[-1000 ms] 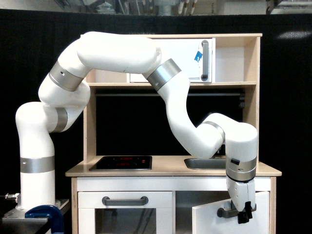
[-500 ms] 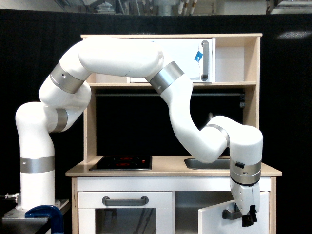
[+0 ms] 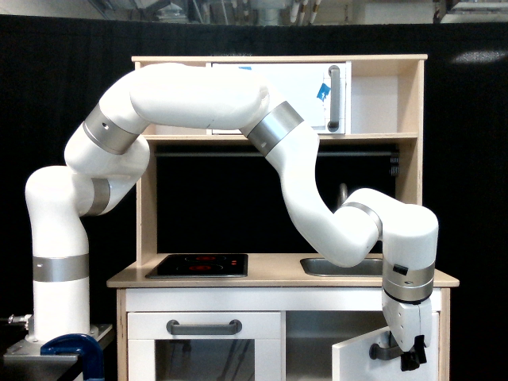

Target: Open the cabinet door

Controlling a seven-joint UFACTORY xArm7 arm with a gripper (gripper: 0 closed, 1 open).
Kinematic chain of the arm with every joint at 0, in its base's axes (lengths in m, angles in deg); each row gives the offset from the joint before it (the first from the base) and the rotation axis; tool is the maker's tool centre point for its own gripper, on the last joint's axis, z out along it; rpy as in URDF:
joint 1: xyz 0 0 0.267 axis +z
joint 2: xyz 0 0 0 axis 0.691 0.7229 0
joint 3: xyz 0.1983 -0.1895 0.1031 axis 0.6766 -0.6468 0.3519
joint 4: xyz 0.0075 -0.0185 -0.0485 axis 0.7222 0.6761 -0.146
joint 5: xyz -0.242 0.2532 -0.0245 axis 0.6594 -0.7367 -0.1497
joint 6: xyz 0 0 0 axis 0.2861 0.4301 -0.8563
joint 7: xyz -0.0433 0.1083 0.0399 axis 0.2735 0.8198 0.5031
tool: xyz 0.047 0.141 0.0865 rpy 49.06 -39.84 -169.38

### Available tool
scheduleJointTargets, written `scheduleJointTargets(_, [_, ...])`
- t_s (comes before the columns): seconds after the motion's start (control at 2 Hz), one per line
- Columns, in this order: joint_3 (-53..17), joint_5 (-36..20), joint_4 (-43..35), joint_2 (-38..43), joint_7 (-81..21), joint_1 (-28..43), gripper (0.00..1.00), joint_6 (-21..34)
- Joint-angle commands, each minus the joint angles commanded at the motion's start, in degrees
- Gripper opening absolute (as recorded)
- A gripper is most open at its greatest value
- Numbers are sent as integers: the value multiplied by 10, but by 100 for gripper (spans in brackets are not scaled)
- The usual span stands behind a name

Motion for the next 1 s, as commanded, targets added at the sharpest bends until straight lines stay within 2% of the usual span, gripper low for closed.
scheduleJointTargets(1.0, [3,2,8,-9,2,-4,100,1])
